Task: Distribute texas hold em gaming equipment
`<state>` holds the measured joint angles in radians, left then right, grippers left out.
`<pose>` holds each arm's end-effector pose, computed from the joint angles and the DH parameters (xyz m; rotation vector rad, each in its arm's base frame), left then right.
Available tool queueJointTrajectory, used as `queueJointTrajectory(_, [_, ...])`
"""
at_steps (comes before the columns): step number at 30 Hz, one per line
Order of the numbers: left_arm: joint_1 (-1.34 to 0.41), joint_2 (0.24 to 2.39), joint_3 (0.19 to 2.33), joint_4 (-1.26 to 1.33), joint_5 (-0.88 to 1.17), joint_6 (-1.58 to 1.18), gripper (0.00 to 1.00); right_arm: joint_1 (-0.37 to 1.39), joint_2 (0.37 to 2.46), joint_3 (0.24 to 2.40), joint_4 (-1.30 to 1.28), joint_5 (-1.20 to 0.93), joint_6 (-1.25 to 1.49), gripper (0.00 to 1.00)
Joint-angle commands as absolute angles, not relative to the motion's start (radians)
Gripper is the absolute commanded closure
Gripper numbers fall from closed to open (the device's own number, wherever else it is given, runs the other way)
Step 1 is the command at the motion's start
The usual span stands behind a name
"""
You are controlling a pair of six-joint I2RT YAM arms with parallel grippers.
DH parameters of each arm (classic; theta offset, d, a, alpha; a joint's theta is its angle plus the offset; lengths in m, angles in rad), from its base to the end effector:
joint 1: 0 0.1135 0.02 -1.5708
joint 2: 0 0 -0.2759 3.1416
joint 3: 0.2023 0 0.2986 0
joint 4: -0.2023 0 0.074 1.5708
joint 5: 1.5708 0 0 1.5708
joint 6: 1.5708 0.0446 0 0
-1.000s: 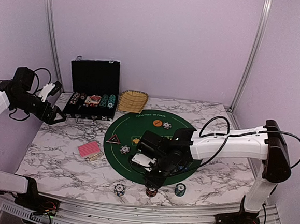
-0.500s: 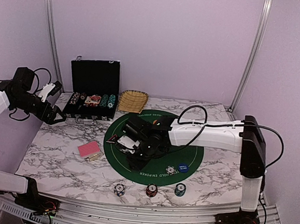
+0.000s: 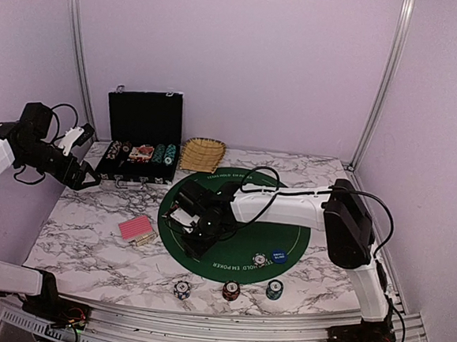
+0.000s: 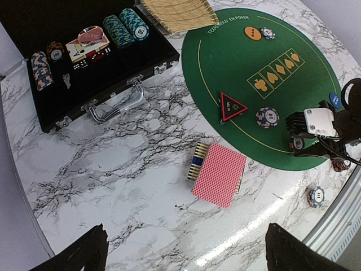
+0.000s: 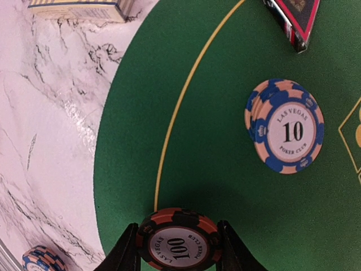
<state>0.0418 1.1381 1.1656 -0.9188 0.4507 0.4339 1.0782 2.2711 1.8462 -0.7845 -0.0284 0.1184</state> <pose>0.2674 -0.0083 0.3432 0.6481 2.2805 -0.3297 0.2500 0.4684 0.1476 -1.3181 2.5165 0.3256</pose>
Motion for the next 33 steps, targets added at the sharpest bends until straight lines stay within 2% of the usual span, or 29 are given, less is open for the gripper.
queueJointTrajectory(1, [0.039,1.137,1.192,-0.942,0.453,0.434,0.01,1.069,2.305,1.905,-0.740,-0.048,0.141,0.92])
queueJointTrajectory(11, [0.040,1.143,1.189,-0.938,0.455,0.442,0.01,1.055,2.330,1.892,-0.709,-0.038,0.156,0.89])
queueJointTrajectory(13, [0.038,1.151,1.192,-0.935,0.456,0.441,0.01,1.055,2.334,1.892,-0.712,-0.039,0.154,0.84])
queueJointTrajectory(19, [0.040,1.171,1.205,-0.933,0.455,0.438,0.01,1.055,2.313,1.869,-0.709,-0.030,0.162,0.57])
queueJointTrajectory(22, [0.039,1.174,1.208,-0.934,0.450,0.435,0.01,1.055,2.289,1.853,-0.698,-0.021,0.167,0.48])
queueJointTrajectory(26, [0.038,1.171,1.210,-0.934,0.449,0.428,0.01,1.055,2.255,1.840,-0.694,-0.008,0.168,0.42])
queueJointTrajectory(33, [0.039,1.176,1.220,-0.934,0.442,0.418,0.01,1.061,2.168,1.808,-0.699,0.018,0.171,0.38])
